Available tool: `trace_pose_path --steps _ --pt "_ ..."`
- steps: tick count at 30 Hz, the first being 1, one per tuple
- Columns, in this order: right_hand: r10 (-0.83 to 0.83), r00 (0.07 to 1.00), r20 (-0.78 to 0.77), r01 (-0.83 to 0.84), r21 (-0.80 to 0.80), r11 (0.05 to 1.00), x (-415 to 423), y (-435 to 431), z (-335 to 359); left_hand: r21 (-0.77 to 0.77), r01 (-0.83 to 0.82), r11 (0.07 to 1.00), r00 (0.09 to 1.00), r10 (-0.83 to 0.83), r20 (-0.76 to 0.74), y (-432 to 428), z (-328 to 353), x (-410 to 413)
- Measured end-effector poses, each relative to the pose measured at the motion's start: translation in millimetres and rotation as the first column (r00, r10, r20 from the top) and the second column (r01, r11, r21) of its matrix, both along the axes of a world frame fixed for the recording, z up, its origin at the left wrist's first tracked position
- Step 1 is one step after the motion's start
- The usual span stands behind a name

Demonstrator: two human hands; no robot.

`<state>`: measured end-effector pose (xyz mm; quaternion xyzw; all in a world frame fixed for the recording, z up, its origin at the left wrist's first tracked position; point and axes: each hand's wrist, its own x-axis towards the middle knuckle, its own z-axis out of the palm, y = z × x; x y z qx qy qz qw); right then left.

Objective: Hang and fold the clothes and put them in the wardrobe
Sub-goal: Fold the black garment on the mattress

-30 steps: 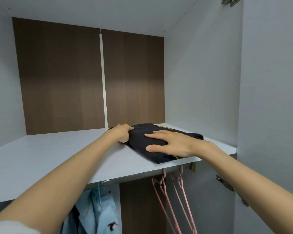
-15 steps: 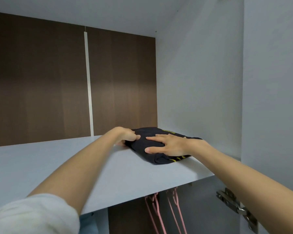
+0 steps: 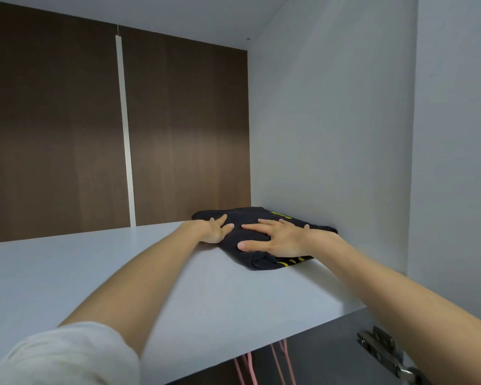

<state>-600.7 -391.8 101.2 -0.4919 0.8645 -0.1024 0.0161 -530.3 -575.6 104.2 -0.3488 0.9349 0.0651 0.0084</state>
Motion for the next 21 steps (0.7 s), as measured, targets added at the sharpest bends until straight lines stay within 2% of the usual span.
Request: trace_pose_path --steps 7,10,13,18,21 --pt "0.010 0.994 -0.107 -0.023 -0.122 0.992 8 7 -8 -0.066 0.024 0.998 0.999 -0.026 -0.021 20 13 26" --pt "0.007 0.991 -0.136 -0.022 -0.109 0.994 22 22 0 -0.073 0.033 0.997 0.989 -0.043 -0.143 32 13 37" --pt "-0.030 0.984 -0.178 -0.008 -0.211 0.978 40 47 11 -0.065 0.018 0.998 0.938 -0.040 -0.345 48 11 54" --pt "-0.145 0.963 -0.229 0.010 -0.503 0.864 80 98 18 -0.129 0.095 0.987 0.831 -0.150 -0.535 99 17 93" --pt "-0.162 0.982 -0.101 0.049 -0.690 0.722 106 135 14 -0.163 0.206 0.965 0.717 -0.263 -0.646 145 24 124"
